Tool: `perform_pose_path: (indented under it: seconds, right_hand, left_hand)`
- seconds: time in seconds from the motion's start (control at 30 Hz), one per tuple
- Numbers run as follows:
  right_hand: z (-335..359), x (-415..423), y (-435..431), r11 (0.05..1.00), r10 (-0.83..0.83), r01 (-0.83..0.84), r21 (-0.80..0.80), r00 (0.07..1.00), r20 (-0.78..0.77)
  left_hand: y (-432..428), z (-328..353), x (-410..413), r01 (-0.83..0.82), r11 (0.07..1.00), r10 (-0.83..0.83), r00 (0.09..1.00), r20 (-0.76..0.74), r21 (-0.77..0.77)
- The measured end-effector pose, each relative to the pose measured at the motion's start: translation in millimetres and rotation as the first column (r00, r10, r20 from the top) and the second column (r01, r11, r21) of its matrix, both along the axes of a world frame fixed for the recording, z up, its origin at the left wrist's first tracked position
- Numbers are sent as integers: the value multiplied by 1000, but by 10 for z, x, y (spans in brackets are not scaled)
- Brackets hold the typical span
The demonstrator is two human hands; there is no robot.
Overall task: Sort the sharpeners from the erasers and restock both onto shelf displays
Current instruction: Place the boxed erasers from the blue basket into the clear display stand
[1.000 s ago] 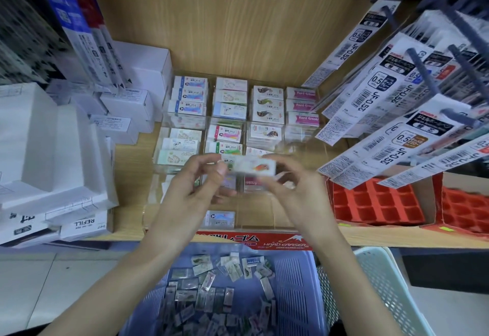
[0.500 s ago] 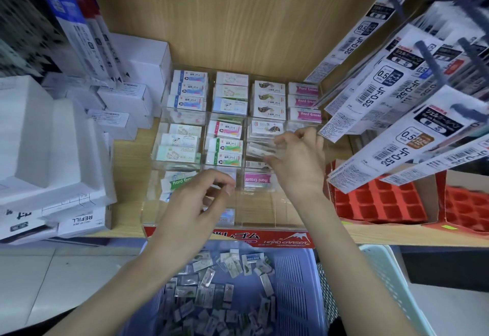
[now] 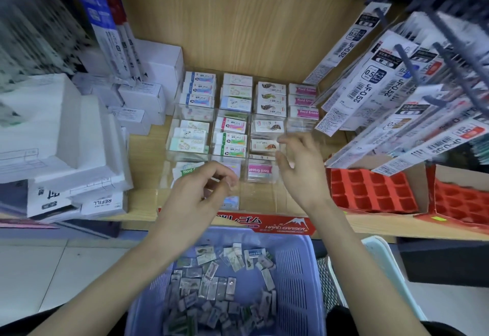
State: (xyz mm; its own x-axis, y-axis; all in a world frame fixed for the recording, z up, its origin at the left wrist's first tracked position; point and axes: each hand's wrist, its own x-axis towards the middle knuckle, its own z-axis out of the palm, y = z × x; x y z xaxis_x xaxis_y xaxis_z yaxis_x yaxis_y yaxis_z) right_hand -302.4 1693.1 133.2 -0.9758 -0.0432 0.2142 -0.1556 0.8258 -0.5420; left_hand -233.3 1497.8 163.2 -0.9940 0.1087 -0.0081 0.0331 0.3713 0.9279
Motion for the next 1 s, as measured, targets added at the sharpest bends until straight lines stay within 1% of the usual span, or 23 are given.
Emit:
perform_pose_path:
  seconds: [0.03, 0.07, 0.13, 0.17, 0.23, 0.33, 0.37, 0.4, 0.47, 0.5, 0.53, 0.57, 0.6, 0.63, 0.67, 0.7, 0.73, 0.77, 0.8, 0.83, 0.87, 0.93, 1.0]
  right_hand:
    - [-1, -14, -30, 993, 56, -52, 107, 998, -32]
    - [11, -47, -76, 975, 107, -104, 194, 994, -4]
    - [60, -118, -187, 933, 142, -186, 308, 977, 158]
    - [69, -150, -233, 919, 130, -196, 341, 970, 207]
    - [67, -211, -296, 921, 87, -170, 349, 966, 242]
    - [41, -218, -307, 945, 73, -147, 293, 965, 251]
    - [37, -177, -299, 949, 81, -145, 280, 970, 228]
    - [41, -92, -295, 959, 82, -124, 256, 982, 168]
    - [41, 229, -314, 981, 90, -86, 172, 996, -16]
    - [0, 456, -339, 984, 131, -118, 137, 987, -94]
    - [-81, 704, -368, 974, 202, -185, 130, 970, -137]
    - [-212, 951, -393, 949, 296, -277, 147, 946, -129]
    - [-397, 1169, -412, 907, 399, -391, 155, 917, -20]
    - [-611, 1364, -422, 863, 463, -488, 129, 867, 181]
    - [-861, 1524, -416, 842, 469, -537, 55, 777, 419]
    - [-1098, 1639, -414, 850, 439, -523, -61, 640, 631]
    - [-1331, 1735, -415, 880, 402, -442, -173, 501, 766]
    - [-1539, 1813, -426, 914, 374, -318, -254, 410, 832]
    - [-1712, 1873, -443, 939, 337, -197, -282, 370, 866]
    - [-1890, 1916, -467, 954, 300, -97, -284, 349, 888]
    - [-2053, 1948, -500, 965, 257, -39, -259, 334, 907]
    - [-2385, 1992, -573, 981, 187, -11, -193, 309, 933]
    - [-2655, 1978, -682, 982, 172, 28, -187, 273, 946]
  left_hand:
    - [-3, 23, 45, -2, 1000, 2, 1000, -6, 6]
    - [-1, 42, 92, -3, 1000, 3, 1000, -15, 2]
    - [4, 81, 191, -3, 1000, 2, 999, -37, -20]
    - [-2, 99, 236, 1, 1000, -2, 999, -50, -28]
    - [-29, 124, 313, 15, 999, -17, 997, -78, -31]
    - [-114, 151, 427, 27, 999, -29, 995, -98, -22]
    - [-160, 137, 466, 24, 999, -27, 995, -98, -30]
    - [-208, 102, 508, 26, 999, -30, 995, -92, -46]
    - [-332, -83, 623, 17, 996, -24, 997, -79, -87]
    - [-406, -220, 700, 11, 994, -18, 998, -66, -107]
    - [-498, -398, 787, 5, 989, -16, 998, -69, -148]
    - [-601, -599, 879, -5, 975, -15, 996, -87, -222]
    - [-705, -802, 965, -37, 942, 0, 994, -109, -333]
    - [-808, -1012, 1056, -66, 890, 14, 993, -116, -451]
    - [-912, -1231, 1131, -95, 854, 45, 993, -109, -512]
    - [-992, -1424, 1195, -130, 827, 88, 991, -102, -547]
    - [-1047, -1595, 1249, -143, 824, 132, 989, -60, -548]
    - [-1061, -1731, 1305, -143, 851, 182, 983, 30, -505]
    - [-1045, -1853, 1359, -135, 897, 221, 962, 162, -421]
    - [-1012, -1956, 1407, -151, 929, 248, 932, 263, -339]
    - [-979, -2073, 1443, -193, 949, 267, 913, 310, -248]
    - [-920, -2248, 1535, -300, 948, 319, 893, 317, -108]
    - [-925, -2310, 1560, -344, 937, 346, 891, 293, -62]
